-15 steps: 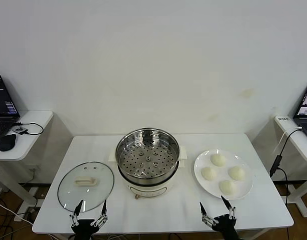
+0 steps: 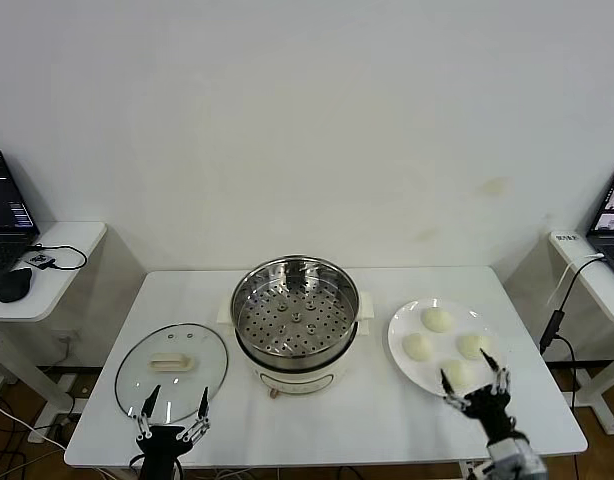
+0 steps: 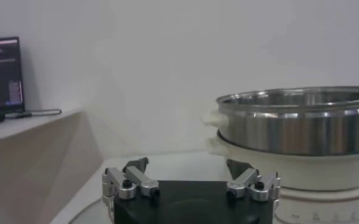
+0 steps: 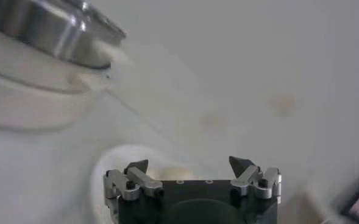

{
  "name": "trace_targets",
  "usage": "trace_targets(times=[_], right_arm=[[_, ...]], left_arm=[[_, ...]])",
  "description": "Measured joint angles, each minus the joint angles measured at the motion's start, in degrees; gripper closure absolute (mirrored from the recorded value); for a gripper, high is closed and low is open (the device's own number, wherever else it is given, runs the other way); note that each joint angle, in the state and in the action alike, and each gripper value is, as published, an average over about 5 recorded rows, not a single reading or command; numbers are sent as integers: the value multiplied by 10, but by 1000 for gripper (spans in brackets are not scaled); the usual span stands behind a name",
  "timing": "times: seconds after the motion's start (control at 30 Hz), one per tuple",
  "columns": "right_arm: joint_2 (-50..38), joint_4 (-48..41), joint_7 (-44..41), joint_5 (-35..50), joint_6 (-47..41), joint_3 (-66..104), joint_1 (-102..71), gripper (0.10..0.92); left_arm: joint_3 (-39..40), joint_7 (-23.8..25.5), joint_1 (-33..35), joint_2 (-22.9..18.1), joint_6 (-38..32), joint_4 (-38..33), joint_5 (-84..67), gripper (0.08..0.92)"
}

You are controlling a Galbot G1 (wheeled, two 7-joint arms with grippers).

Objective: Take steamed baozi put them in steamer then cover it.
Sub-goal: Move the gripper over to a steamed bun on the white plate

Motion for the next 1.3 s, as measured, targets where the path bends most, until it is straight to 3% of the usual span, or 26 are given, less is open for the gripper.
trace_targets(times=[0.37, 0.67, 0.93, 1.3], right_arm=[[-169, -100, -174, -7, -37, -56, 150, 203], [-264, -203, -316, 34, -40, -220, 342, 203], [-276, -306, -404, 57, -30, -406, 522, 203], [-221, -435, -457, 54, -4, -598, 697, 203]], left_arm=[[-4, -6, -3, -8, -14, -4, 15, 177], [-6, -7, 1, -10, -19, -12, 25, 177], [-12, -13, 2, -12, -28, -15, 25, 177], [-24, -15, -4, -8, -32, -9, 22, 177]])
